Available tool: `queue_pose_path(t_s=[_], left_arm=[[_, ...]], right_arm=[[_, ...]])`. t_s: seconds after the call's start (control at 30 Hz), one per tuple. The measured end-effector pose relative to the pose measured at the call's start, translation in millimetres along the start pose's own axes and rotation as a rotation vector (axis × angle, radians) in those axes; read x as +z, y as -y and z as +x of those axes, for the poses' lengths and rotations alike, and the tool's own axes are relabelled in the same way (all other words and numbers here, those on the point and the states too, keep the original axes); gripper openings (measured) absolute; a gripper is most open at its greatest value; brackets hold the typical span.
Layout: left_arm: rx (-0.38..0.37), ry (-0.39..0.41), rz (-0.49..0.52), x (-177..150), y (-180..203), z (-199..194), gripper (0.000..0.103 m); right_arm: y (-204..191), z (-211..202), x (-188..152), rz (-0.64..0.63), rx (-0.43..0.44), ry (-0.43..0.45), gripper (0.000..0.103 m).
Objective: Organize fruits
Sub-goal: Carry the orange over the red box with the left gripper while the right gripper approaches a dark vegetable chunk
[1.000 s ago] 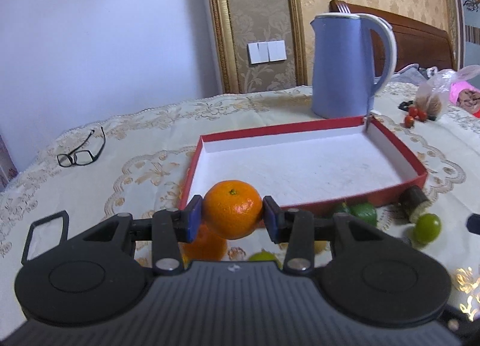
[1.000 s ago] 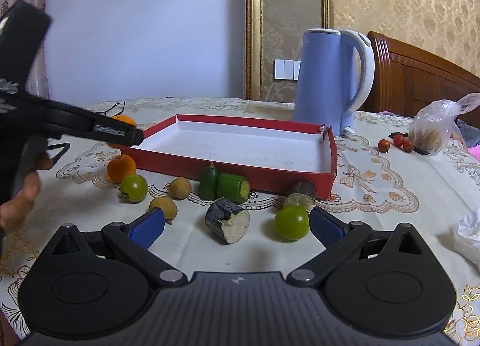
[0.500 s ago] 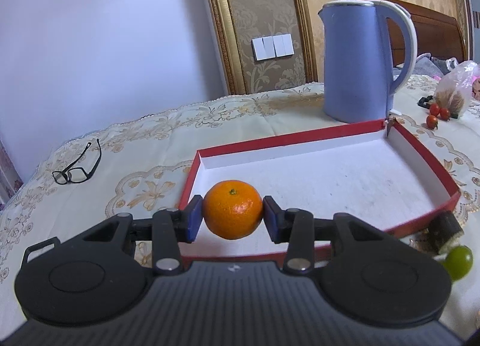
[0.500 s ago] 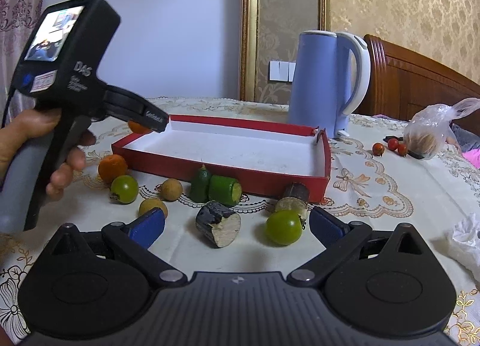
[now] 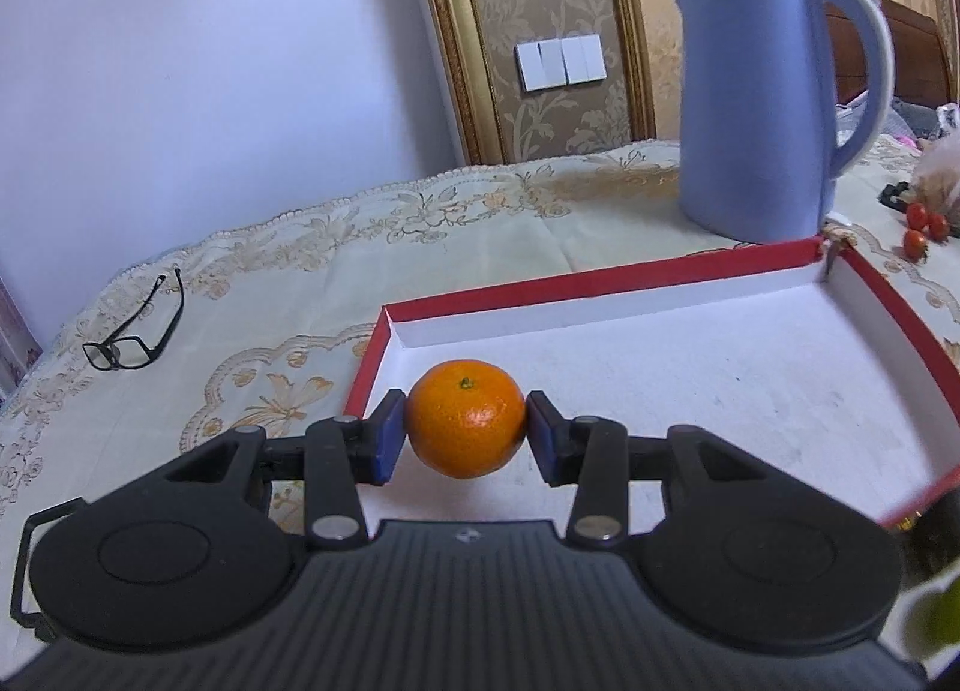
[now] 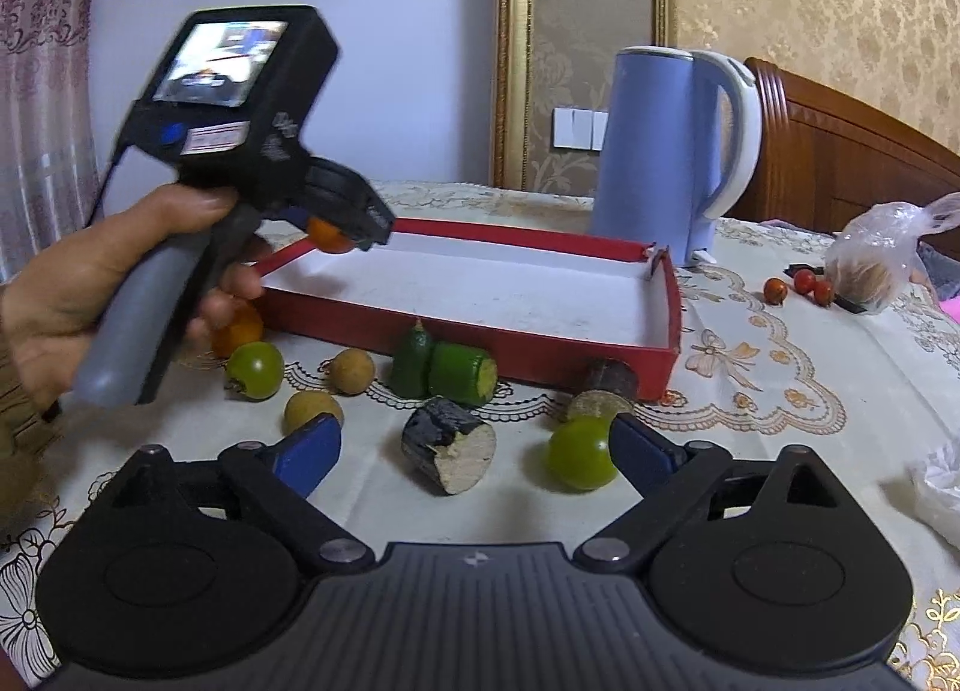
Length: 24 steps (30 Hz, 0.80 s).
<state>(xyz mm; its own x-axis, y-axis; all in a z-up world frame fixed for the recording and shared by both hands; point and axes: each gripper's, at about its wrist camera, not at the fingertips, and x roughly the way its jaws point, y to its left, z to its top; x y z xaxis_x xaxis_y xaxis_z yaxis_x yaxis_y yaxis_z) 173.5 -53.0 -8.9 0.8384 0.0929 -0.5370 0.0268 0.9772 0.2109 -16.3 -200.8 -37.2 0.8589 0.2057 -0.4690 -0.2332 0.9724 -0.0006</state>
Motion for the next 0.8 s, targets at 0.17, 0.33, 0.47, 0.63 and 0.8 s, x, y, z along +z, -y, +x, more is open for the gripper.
queue_pose_path(t_s=[0.17,0.33,0.47,0.63,0.8], left_arm=[[-0.006,-0.035,-0.009,3.7,1.1,17.1,0.040],[-0.005,-0.049,-0.004,1.4,4.6,23.9,0.040],[-0.004,-0.053,-0.001,1.1,5.6,26.8,0.040],[-0.006,-0.059,-0.003,0.9,5.3,29.4,0.040],[-0.007,-0.060,-0.002,0.5,5.9,30.5,0.040]], right_arm=[[-3.2,9.2,2.7,-0.007,0.007,-0.021,0.084],[-3.1,18.9,3.2,0.000,0.012,-0.053,0.071],[-4.3,25.3,2.8,0.002,0.019,-0.069,0.069],[-7.1,29.4,5.0,-0.006,0.026,-0.074,0.065],[-6.6,35.4,8.6,-0.004,0.028,-0.084,0.064]])
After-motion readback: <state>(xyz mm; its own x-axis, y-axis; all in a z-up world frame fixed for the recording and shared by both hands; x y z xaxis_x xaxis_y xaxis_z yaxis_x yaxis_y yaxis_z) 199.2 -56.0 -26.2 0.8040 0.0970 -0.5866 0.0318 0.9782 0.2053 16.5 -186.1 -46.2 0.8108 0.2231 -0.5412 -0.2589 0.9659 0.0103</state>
